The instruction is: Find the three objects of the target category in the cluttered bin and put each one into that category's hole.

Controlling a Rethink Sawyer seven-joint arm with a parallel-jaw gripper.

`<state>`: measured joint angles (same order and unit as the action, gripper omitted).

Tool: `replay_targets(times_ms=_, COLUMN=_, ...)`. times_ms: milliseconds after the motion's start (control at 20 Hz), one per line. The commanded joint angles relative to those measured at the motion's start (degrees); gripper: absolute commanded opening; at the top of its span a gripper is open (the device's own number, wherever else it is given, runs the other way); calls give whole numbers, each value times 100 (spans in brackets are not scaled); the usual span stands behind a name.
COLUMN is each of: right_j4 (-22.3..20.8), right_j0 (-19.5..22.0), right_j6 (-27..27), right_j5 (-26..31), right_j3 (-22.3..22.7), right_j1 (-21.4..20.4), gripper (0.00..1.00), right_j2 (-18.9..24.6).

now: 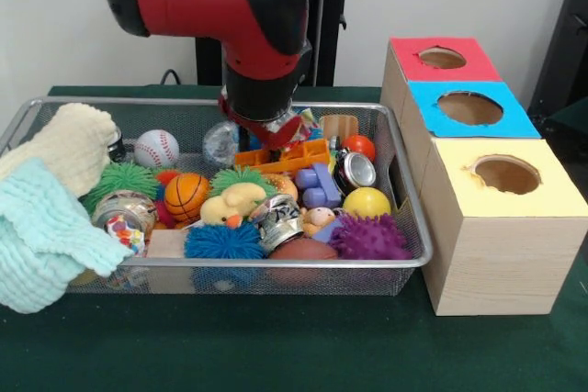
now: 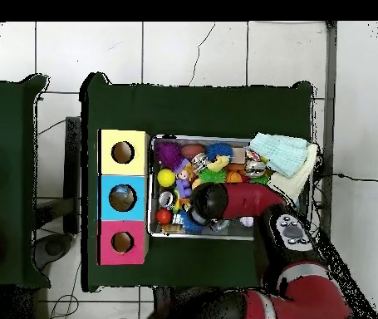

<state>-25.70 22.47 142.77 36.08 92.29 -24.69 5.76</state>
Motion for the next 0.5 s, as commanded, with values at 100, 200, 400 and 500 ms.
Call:
replay_targets(times_ms=100, right_j4=-1813, right_j0=-2042, right_j6=2570, right_j5=-2493, right_j3=-1531, right_j1=1060, gripper=100, right_j2=-2647)
replay_targets(times_ms=200, right_j4=-1565, right_j0=-2153, right_j6=2469, right_j5=-2632, right_j3=-1557, right_j1=1130, gripper=100, right_j2=-2866)
replay_targets(times_ms=400, right_j4=-919, right_j0=-1982, right_j6=1765, right_j5=-2664, right_j3=-1207, right_j1=799, gripper=100, right_j2=-2663)
replay_targets(times_ms=500, right_j4=-810, right_j0=-1814, right_j6=1422, right_j5=-2801, right_j3=-959, right_j1=559, gripper=100, right_j2=-2557)
